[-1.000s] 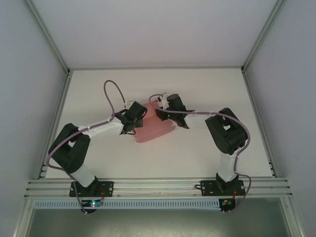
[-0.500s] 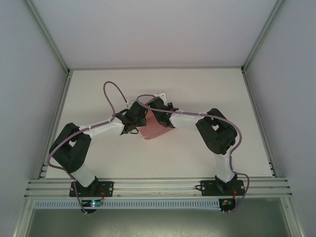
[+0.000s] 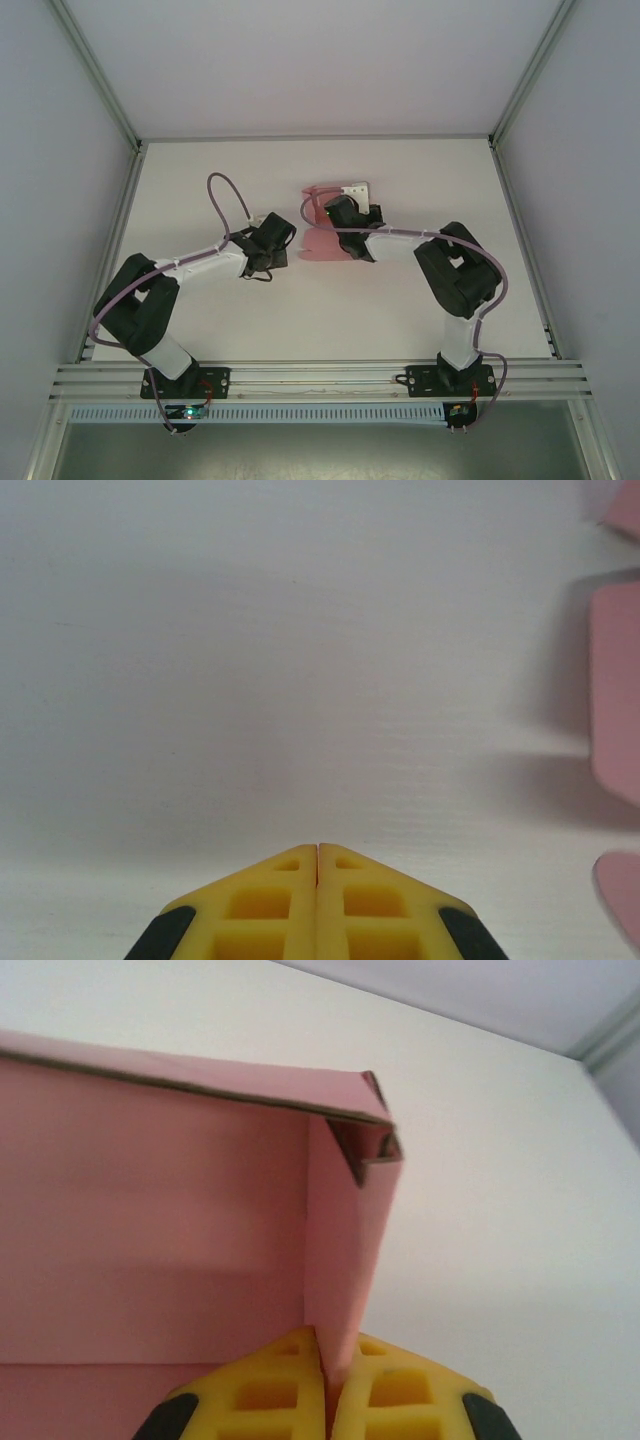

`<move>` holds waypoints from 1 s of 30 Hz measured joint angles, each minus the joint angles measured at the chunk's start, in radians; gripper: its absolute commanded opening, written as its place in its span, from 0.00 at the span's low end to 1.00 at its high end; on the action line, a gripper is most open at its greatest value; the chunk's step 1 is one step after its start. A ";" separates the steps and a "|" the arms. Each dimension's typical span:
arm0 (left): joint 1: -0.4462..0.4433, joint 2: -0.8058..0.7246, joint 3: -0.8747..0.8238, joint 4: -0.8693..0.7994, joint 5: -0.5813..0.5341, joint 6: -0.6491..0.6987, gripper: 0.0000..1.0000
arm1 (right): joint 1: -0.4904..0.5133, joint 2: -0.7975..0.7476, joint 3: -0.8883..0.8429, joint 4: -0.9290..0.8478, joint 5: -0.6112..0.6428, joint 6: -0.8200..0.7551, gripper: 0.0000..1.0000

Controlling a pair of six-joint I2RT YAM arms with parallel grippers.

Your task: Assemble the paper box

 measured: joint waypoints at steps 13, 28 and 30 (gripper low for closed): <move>0.095 -0.373 -0.145 0.108 0.063 0.103 0.75 | -0.021 -0.218 -0.234 0.156 -0.442 -0.083 0.00; 0.149 -0.556 -0.412 0.511 0.552 0.195 0.60 | -0.105 -0.397 -0.306 0.252 -0.843 0.058 0.00; 0.149 -0.559 -0.410 0.534 0.562 0.202 0.58 | -0.104 -0.397 -0.306 0.252 -0.861 0.060 0.00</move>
